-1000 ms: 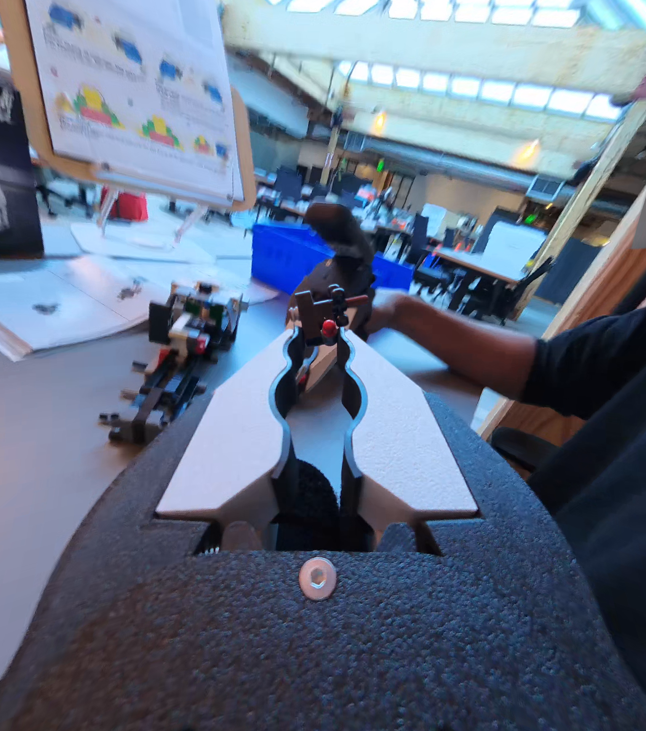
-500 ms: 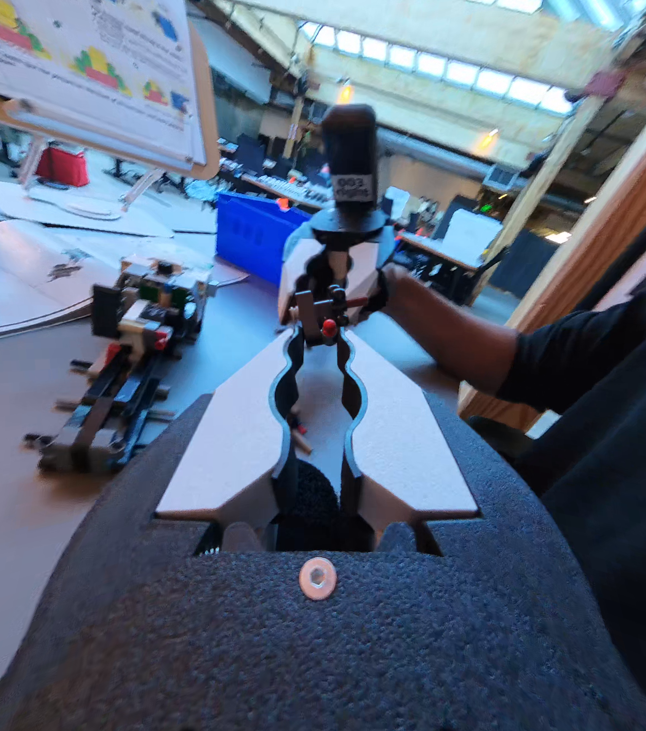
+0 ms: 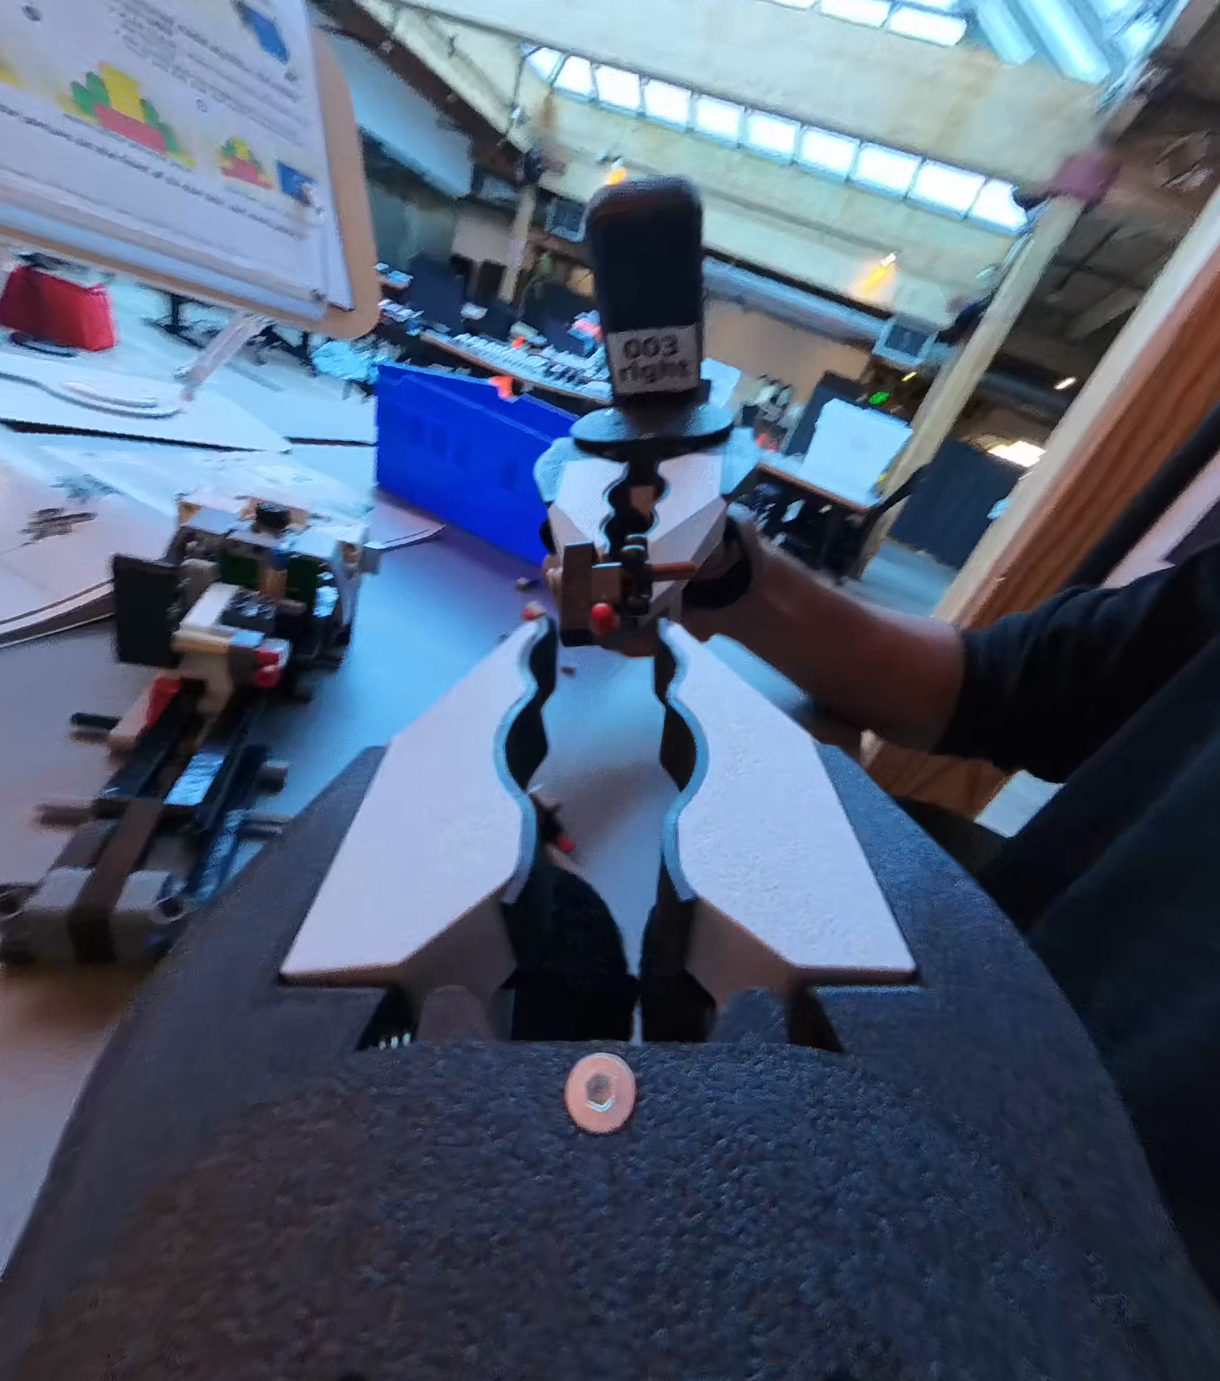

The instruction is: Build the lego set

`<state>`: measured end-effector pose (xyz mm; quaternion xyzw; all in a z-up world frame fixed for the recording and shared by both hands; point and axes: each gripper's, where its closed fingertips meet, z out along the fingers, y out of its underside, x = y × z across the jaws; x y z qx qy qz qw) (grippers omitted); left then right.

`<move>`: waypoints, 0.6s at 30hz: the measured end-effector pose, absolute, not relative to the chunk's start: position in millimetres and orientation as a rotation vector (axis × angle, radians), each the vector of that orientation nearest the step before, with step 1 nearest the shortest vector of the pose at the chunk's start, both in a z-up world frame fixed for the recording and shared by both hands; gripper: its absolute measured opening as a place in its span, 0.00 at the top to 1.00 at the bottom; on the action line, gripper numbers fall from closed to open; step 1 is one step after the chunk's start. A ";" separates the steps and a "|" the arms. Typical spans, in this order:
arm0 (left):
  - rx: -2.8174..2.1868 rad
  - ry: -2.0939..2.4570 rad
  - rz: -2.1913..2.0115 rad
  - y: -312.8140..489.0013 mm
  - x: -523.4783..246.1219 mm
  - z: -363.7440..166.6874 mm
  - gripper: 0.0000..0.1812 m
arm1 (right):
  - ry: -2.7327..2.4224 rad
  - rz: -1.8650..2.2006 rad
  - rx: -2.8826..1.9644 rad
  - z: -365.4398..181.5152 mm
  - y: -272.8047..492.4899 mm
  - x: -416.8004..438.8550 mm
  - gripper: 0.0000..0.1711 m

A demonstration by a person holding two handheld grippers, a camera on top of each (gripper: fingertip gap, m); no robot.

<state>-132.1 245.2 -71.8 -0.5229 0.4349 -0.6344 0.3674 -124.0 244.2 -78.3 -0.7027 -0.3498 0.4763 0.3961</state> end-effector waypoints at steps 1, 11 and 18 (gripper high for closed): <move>-1.370 1.132 -1.562 249.5 -132.7 -76.0 0.82 | -0.870 1.175 -1.826 -83.1 248.2 -121.1 0.96; -1.359 1.360 -0.380 275.6 -130.4 -118.4 0.81 | -0.786 0.916 -2.112 -125.1 260.9 -124.7 0.96; -1.379 1.390 -0.274 275.9 -128.8 -128.4 0.89 | -0.793 0.952 -2.119 -127.7 256.9 -129.5 0.96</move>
